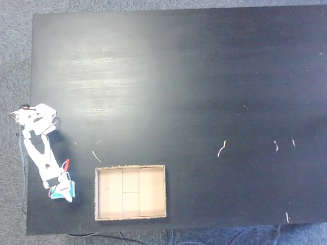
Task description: Pick the green block and drop it in the box on the right.
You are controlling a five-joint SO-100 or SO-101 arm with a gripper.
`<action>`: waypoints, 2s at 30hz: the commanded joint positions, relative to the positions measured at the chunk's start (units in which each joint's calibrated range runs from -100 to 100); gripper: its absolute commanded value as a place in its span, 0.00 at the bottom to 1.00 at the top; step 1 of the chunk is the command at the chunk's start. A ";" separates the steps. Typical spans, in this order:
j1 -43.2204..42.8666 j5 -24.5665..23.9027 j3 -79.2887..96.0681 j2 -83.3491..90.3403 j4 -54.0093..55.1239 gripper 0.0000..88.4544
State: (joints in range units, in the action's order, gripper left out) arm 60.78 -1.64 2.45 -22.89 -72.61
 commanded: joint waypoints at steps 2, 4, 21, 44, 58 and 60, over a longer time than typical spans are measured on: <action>-0.24 1.12 -6.98 -4.88 -4.51 0.40; -0.32 1.32 -8.43 -6.15 -5.42 0.28; -14.88 -1.56 0.82 31.10 7.96 0.20; -25.30 0.68 -17.41 -4.88 42.06 0.75; -66.60 2.74 84.32 111.04 42.47 0.00; -68.13 4.69 93.93 117.47 41.32 0.00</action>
State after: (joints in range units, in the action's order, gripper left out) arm -4.34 0.85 83.18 83.12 -29.60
